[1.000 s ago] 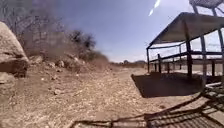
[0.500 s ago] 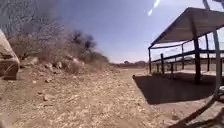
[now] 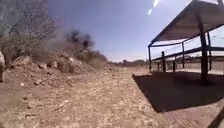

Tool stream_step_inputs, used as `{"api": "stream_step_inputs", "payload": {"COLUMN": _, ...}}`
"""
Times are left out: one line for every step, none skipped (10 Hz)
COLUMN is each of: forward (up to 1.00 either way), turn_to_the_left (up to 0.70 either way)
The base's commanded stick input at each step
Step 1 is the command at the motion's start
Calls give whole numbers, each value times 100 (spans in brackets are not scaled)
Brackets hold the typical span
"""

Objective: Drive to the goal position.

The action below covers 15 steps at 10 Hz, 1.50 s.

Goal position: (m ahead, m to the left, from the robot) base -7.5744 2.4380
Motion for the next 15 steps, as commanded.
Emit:
{"api": "stream_step_inputs", "payload": {"forward": 70, "turn_to_the_left": -35}}
{"api": "stream_step_inputs", "payload": {"forward": 70, "turn_to_the_left": -35}}
{"api": "stream_step_inputs", "payload": {"forward": 70, "turn_to_the_left": -35}}
{"api": "stream_step_inputs", "payload": {"forward": 70, "turn_to_the_left": -35}}
{"api": "stream_step_inputs", "payload": {"forward": 70, "turn_to_the_left": -35}}
{"api": "stream_step_inputs", "payload": {"forward": 70, "turn_to_the_left": -35}}
{"api": "stream_step_inputs", "payload": {"forward": 70, "turn_to_the_left": 0}}
{"api": "stream_step_inputs", "payload": {"forward": 70, "turn_to_the_left": 0}}
{"api": "stream_step_inputs", "payload": {"forward": 70, "turn_to_the_left": 0}}
{"api": "stream_step_inputs", "payload": {"forward": 70, "turn_to_the_left": 0}}
{"api": "stream_step_inputs", "payload": {"forward": 70, "turn_to_the_left": 0}}
{"api": "stream_step_inputs", "payload": {"forward": 70, "turn_to_the_left": 0}}
{"api": "stream_step_inputs", "payload": {"forward": 70, "turn_to_the_left": 0}}
{"api": "stream_step_inputs", "payload": {"forward": 70, "turn_to_the_left": 0}}
{"api": "stream_step_inputs", "payload": {"forward": 70, "turn_to_the_left": 0}}
